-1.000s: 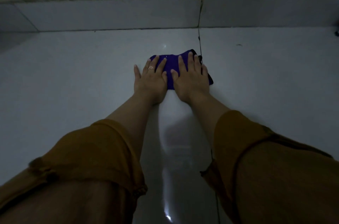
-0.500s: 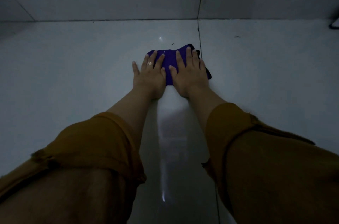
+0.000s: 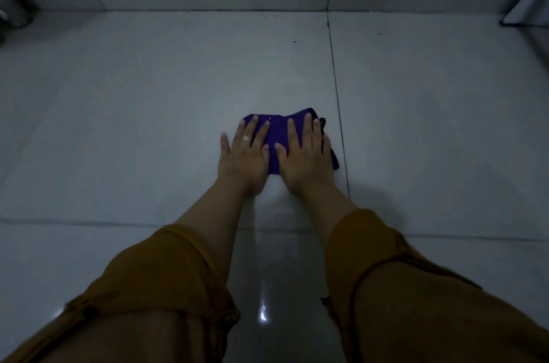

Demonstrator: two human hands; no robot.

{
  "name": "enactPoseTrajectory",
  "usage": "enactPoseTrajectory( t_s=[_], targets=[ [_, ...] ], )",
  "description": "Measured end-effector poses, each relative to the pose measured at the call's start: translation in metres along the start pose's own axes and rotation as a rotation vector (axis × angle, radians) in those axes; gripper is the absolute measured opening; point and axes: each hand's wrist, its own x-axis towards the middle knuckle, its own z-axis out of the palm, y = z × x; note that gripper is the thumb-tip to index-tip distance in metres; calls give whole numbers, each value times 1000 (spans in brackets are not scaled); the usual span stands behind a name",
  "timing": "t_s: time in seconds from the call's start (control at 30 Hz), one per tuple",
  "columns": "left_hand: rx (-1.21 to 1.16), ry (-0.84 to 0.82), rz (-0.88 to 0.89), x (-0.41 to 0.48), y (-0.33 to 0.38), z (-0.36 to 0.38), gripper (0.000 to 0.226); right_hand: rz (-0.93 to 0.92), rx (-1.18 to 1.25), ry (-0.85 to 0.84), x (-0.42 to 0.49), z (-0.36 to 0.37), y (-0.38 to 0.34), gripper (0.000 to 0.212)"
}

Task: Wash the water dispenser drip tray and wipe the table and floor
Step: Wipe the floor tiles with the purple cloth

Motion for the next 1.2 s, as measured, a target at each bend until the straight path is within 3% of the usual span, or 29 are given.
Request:
enactPoseTrajectory(
  t_s=[0.37, 0.47, 0.6, 0.67, 0.87, 1.2],
  targets=[
    [-43, -30, -90, -139, -48, 14, 53, -63, 19, -155, -125, 21, -60, 63],
    [-35, 31, -110, -145, -43, 12, 57, -92, -28, -107, -132, 21, -61, 64],
    [-309, 115, -187, -143, -30, 13, 52, -176, -63, -36, -128, 25, -59, 64],
    [-312, 130, -170, -140, -31, 17, 50, -179, -32, -29, -123, 30, -57, 63],
    [-125, 91, -97, -90, -56, 13, 52, -181, -17, 9, -72, 27, -63, 61],
    [32, 141, -72, 74, -88, -26, 52, -168, -54, 16, 100, 14, -77, 58]
  ],
)
